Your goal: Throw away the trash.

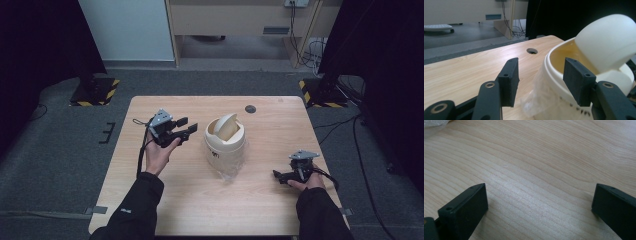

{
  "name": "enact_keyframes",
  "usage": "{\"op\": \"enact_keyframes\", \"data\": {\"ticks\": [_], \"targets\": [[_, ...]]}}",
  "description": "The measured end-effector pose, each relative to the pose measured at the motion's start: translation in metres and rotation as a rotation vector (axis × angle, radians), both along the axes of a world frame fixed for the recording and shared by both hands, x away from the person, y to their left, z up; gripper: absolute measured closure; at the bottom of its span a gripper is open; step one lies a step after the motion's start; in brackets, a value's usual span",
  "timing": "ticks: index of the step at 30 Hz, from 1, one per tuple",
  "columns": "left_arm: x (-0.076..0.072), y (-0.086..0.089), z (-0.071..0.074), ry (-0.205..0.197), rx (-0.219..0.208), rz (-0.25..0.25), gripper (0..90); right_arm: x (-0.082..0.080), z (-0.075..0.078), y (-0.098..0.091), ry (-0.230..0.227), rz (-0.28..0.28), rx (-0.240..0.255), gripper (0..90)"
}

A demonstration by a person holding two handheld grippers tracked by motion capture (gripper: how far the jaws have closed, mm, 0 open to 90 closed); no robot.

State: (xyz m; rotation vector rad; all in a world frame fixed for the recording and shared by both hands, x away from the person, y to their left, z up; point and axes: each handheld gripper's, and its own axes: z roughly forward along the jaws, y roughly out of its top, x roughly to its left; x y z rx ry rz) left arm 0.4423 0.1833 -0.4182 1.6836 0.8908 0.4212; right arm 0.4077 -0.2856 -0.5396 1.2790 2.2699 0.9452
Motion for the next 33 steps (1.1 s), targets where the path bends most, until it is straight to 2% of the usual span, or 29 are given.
{"op": "enact_keyframes", "data": {"ticks": [6,12,16,21,23,25,28,29,31,32,33], "targets": [[-0.012,0.014,-0.005,0.009,0.01,0.011,44.7,0.0,0.0,0.0,0.0,0.0,0.0,0.6],[-0.034,0.024,-0.017,0.04,0.06,-0.003,42.0,0.0,0.0,0.0,0.0,0.0,0.0,0.6],[-0.042,0.027,-0.023,0.054,0.068,-0.009,39.3,0.0,0.0,0.0,-0.001,0.0,0.0,0.6],[-0.059,0.035,-0.039,0.109,0.115,-0.026,34.9,0.0,0.0,0.0,0.0,0.0,0.0,0.6],[-0.063,0.037,-0.043,0.118,0.13,-0.026,33.2,0.0,0.0,0.0,0.0,0.0,0.0,0.6],[-0.068,0.04,-0.047,0.129,0.142,-0.021,26.2,0.0,0.0,0.0,0.0,0.001,0.0,0.6],[-0.078,0.051,-0.058,0.157,0.18,0.01,20.9,0.0,0.0,0.0,0.0,0.002,0.001,0.6],[-0.078,0.051,-0.058,0.157,0.18,0.01,19.8,0.0,0.0,0.0,0.0,0.002,0.001,0.6],[-0.081,0.057,-0.064,0.175,0.214,0.029,19.1,0.0,0.0,0.0,0.0,0.002,0.0,0.6],[-0.082,0.061,-0.067,0.189,0.231,0.04,18.7,0.0,0.0,0.0,-0.001,0.003,0.0,0.6],[-0.082,0.067,-0.073,0.229,0.255,0.059,17.1,0.0,0.0,0.0,-0.001,0.003,0.0,0.6]]}}
